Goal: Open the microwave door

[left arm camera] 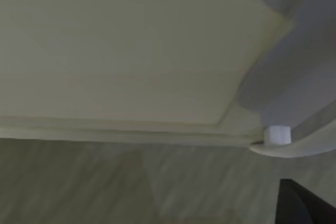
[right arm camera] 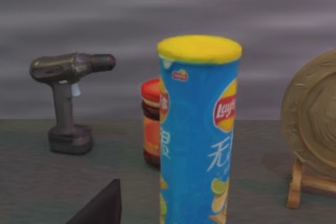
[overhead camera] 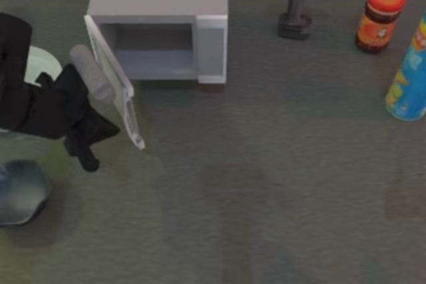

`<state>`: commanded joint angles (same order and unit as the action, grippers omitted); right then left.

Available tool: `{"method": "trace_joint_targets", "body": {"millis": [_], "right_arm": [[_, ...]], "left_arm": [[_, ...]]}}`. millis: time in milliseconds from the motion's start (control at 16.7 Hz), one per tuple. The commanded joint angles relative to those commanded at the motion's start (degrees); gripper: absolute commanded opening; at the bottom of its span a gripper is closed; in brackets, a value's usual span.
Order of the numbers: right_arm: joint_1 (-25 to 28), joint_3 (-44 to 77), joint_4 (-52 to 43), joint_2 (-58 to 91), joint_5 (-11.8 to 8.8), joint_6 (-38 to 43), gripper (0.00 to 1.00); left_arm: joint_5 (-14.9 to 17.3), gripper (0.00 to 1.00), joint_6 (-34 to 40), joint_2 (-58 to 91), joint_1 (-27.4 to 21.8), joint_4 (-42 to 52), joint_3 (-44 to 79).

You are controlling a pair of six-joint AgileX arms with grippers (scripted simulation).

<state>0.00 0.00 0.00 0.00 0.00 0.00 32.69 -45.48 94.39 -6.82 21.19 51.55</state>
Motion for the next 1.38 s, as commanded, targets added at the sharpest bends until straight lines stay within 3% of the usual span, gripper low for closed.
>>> {"method": "trace_joint_targets", "body": {"millis": [420,1200,1380], "right_arm": [[0.0,0.0,0.0,0.0,0.0,0.0,1.0],[0.0,0.0,0.0,0.0,0.0,0.0,1.0],[0.0,0.0,0.0,0.0,0.0,0.0,1.0]], "left_arm": [[0.0,0.0,0.0,0.0,0.0,0.0,0.0],[0.0,0.98,0.0,0.0,0.0,0.0,0.0],[0.0,1.0,0.0,0.0,0.0,0.0,0.0]]}}
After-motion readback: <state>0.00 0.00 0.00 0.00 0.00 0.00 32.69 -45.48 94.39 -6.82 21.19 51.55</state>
